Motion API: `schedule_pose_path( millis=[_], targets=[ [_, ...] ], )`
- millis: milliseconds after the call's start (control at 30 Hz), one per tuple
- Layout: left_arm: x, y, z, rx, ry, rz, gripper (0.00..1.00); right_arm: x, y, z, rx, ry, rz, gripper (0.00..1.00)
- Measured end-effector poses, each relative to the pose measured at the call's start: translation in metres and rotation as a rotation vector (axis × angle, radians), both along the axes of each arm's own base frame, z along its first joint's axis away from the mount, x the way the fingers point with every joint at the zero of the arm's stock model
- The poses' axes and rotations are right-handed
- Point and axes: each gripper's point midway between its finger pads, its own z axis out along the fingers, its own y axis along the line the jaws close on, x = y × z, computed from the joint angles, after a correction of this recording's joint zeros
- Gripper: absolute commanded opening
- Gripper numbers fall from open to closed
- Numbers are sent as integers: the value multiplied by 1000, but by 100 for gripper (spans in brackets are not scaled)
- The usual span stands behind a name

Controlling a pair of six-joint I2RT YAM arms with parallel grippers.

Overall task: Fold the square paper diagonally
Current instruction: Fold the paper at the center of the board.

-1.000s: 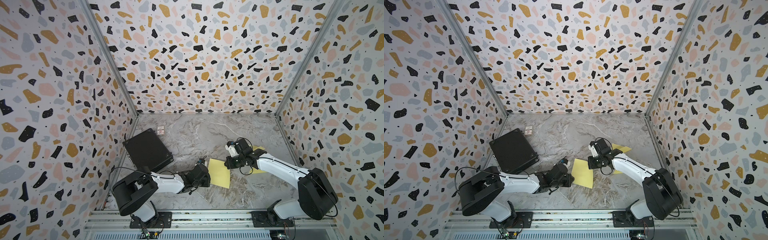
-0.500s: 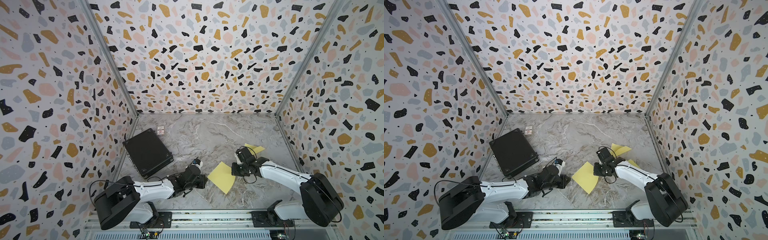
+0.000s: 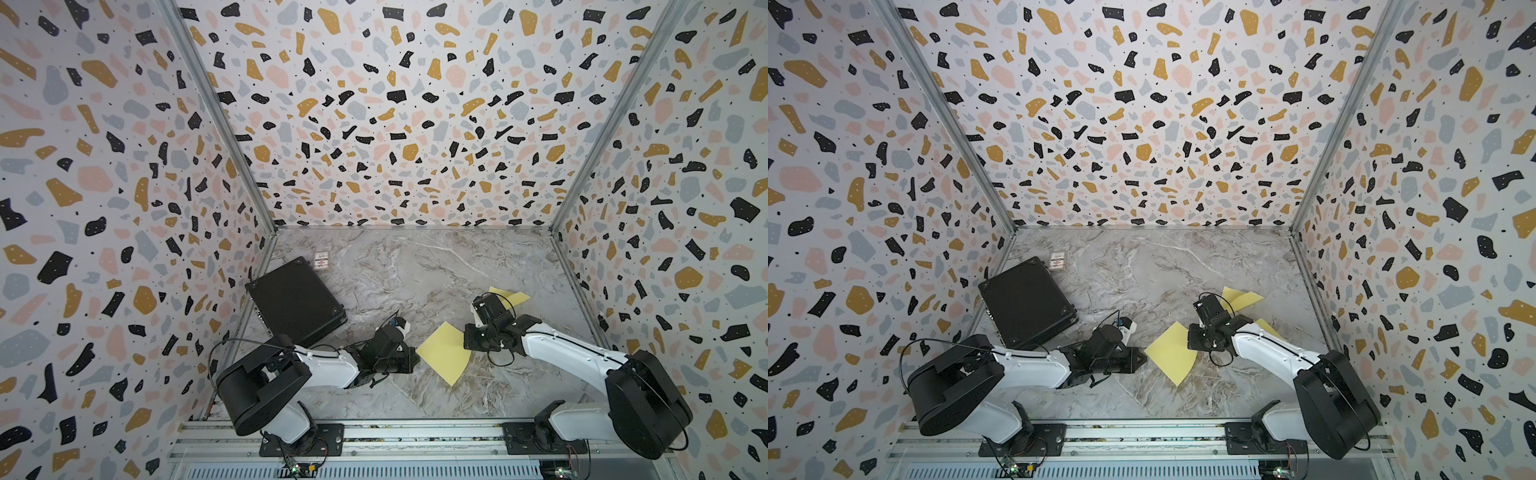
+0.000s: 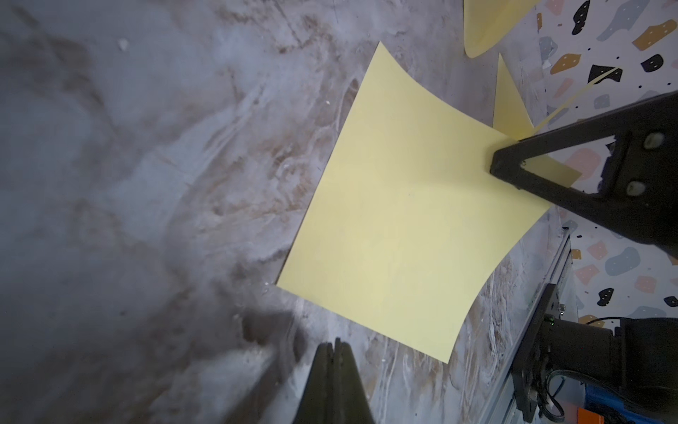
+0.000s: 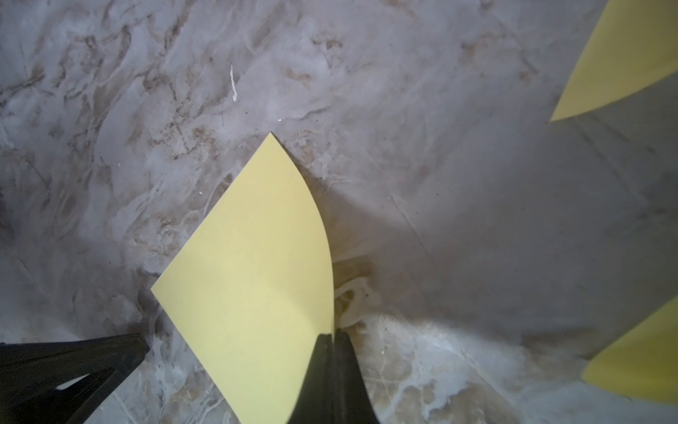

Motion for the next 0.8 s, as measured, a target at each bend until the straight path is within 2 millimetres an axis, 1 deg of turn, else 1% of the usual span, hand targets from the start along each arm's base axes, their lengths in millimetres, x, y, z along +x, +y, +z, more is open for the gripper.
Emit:
schedule_pose_path(
  millis=[133, 300, 633, 800],
  targets=[
    [9, 1, 4, -4, -14, 13, 2, -1, 0, 0, 0, 1, 7, 0],
    [19, 0, 1, 5, -14, 19, 2, -2, 3, 1, 11, 5, 19, 0],
    [26, -6, -1, 19, -12, -1, 0, -4, 7, 3, 27, 12, 39, 0],
    [26, -4, -5, 30, -4, -2, 0, -5, 7, 2, 27, 16, 42, 0]
  ],
)
